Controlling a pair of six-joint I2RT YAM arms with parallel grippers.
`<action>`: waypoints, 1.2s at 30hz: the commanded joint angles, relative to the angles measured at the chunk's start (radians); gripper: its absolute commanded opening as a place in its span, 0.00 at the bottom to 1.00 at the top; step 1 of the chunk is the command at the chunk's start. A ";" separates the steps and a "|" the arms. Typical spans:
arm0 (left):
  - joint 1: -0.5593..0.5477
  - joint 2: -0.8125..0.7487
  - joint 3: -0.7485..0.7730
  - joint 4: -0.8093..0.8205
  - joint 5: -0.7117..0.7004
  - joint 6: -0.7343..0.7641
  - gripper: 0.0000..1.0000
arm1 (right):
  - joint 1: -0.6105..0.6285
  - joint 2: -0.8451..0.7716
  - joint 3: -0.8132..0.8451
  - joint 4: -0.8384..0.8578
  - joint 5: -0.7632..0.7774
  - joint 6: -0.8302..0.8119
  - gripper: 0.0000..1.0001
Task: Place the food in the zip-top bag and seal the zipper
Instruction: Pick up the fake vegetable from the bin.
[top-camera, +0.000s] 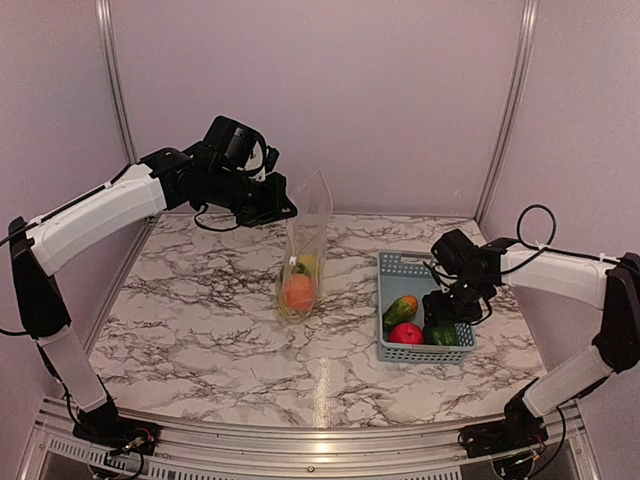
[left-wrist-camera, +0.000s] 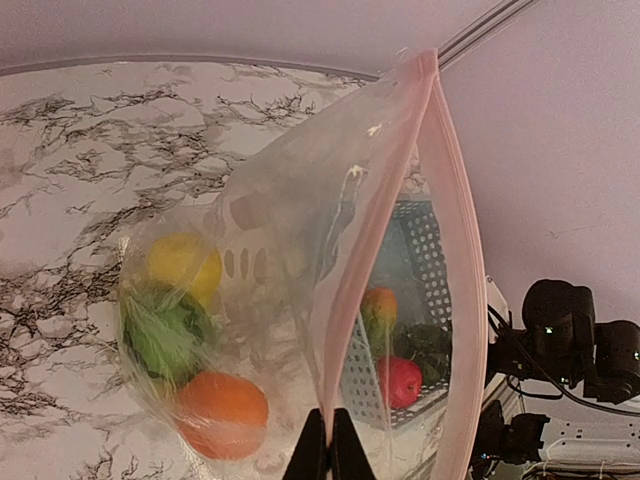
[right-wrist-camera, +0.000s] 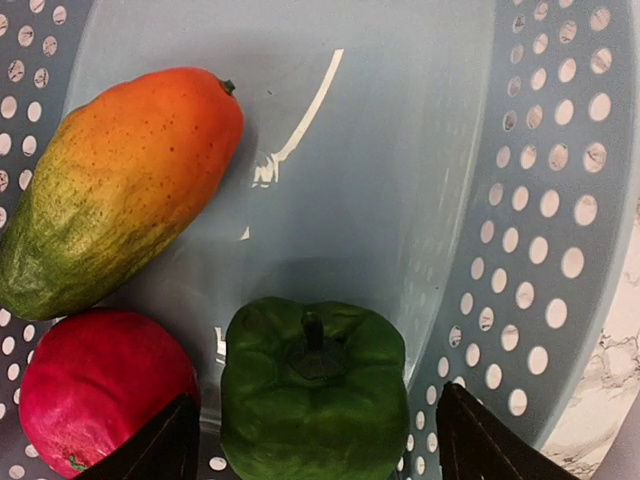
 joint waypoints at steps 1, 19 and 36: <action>0.006 0.010 0.034 -0.009 0.009 0.006 0.00 | -0.008 0.031 0.015 0.053 0.000 -0.004 0.78; 0.007 0.006 0.029 -0.009 0.006 0.015 0.00 | -0.007 0.105 -0.006 0.066 -0.040 0.034 0.74; 0.006 -0.022 -0.026 0.016 0.010 -0.014 0.00 | -0.003 0.019 0.356 -0.041 -0.051 -0.001 0.55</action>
